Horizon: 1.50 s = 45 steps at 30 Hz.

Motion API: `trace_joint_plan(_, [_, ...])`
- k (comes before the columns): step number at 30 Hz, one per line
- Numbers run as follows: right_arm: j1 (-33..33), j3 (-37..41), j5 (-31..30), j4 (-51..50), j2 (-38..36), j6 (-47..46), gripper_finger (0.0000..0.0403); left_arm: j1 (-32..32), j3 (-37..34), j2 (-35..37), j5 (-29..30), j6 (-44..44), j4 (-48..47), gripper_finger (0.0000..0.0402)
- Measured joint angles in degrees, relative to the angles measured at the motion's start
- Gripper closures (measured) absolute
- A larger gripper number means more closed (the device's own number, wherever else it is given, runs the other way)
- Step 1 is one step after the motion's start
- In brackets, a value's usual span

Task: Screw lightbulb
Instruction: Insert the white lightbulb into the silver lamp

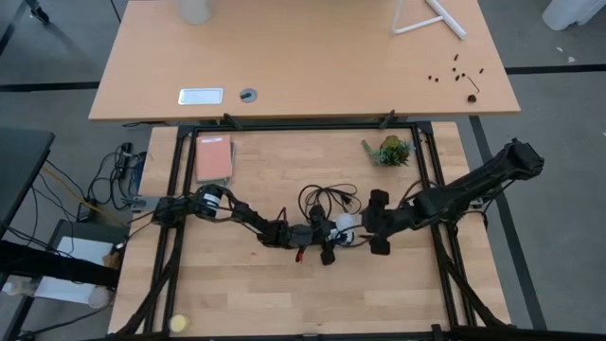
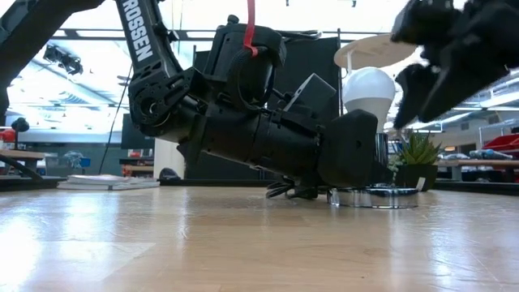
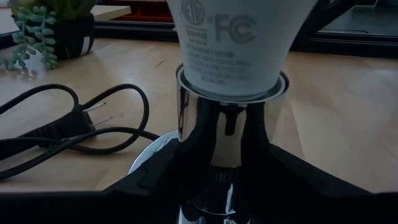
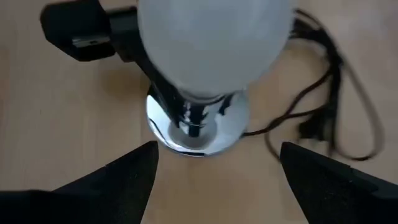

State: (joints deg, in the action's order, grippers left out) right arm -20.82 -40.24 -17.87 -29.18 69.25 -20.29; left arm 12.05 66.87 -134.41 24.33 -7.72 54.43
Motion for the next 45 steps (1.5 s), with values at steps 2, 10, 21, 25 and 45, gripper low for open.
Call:
trace_joint_plan(2, [0.13, -3.68, -0.04, -4.68, 0.00, 3.02, 0.0058, 0.00, 0.00, 0.00, -0.04, 0.02, 0.02, 0.0206])
trace_joint_plan(10, [2.65, -9.44, 5.26, -9.83, 0.44, 13.84, 0.0055, 0.01, 0.00, 0.00, -2.31, 0.20, 0.12, 0.0206])
trace_joint_plan(21, [7.97, -22.24, 13.28, -20.30, 14.23, 26.07, 0.0005, 0.04, 0.00, 0.00, -4.27, 0.82, 0.48, 0.0206])
trace_joint_plan(25, [8.11, -29.20, 13.33, -24.05, 19.82, 29.71, 0.0009, 0.04, 0.00, 0.00, -4.27, 1.17, 0.48, 0.0206])
trace_joint_plan(45, [9.00, -42.81, 18.16, -33.82, 35.67, 38.05, 0.0053, 0.07, 0.09, 0.00, -4.08, 1.35, 0.07, 0.0206])
